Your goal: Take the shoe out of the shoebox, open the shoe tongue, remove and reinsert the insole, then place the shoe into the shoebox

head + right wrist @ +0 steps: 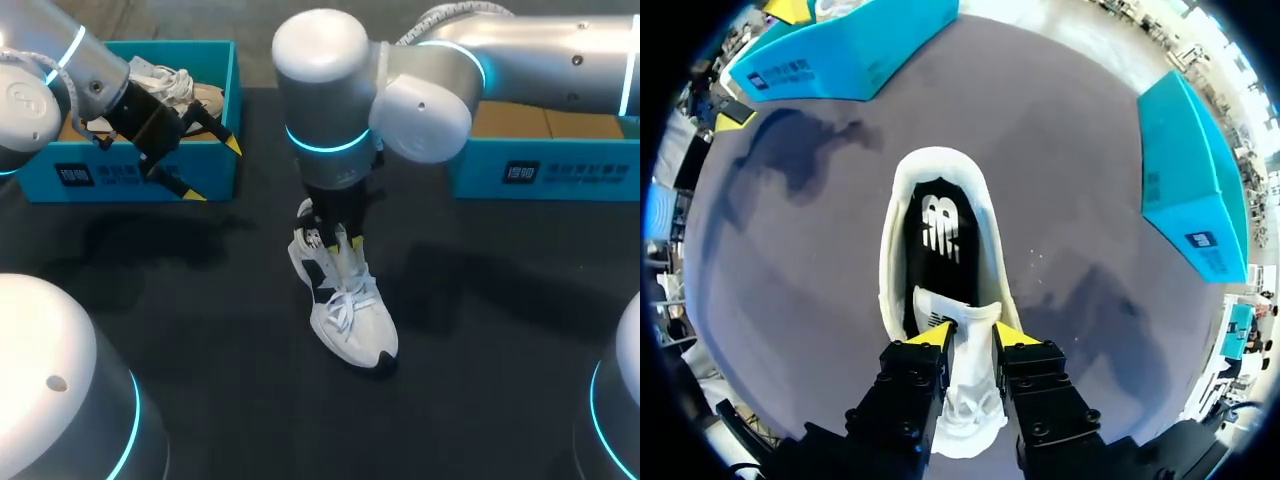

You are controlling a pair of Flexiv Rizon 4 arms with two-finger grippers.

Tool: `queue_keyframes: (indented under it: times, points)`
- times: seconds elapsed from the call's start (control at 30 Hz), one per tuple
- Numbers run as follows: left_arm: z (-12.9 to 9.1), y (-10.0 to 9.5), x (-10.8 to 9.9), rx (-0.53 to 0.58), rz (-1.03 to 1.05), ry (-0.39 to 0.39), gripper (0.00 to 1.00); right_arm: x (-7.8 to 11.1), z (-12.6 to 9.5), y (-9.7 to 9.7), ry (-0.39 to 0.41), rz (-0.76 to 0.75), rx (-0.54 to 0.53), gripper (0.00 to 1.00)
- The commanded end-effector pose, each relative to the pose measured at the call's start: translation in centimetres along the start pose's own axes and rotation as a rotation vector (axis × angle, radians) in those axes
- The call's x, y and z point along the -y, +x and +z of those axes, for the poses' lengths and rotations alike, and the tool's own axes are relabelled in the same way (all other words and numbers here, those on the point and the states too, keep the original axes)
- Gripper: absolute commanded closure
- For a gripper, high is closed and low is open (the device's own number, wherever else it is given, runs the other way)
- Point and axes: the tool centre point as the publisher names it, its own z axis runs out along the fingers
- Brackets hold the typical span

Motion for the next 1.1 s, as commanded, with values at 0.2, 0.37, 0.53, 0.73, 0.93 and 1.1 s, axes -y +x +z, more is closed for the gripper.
queue_keyframes:
  times: [0.2,0.37,0.53,0.73,0.93,1.1]
  points:
    - [0.0,0.0,0.1,-0.002,0.0,-0.003,0.0,-0.8,-0.5,0.1,-0.014,-0.015,0.006,0.75]
    - [0.0,0.0,0.1,-0.002,0.0,-0.003,0.0,-0.3,-4.0,-0.5,-0.055,-0.04,0.039,0.73]
    - [0.0,0.0,0.1,-0.002,0.0,-0.003,0.0,-0.3,-6.3,-0.6,-0.109,-0.101,0.036,0.71]
    - [0.0,0.0,0.1,-0.002,0.0,-0.003,0.0,-1.2,-6.6,0.1,-0.152,-0.243,0.008,0.69]
    - [0.0,0.0,0.1,-0.002,0.0,-0.003,0.0,-2.1,-6.7,0.6,-0.182,-0.367,-0.017,0.69]
    - [0.0,0.0,0.1,-0.002,0.0,-0.003,0.0,-3.4,-7.7,1.2,-0.204,-0.561,0.002,0.67]
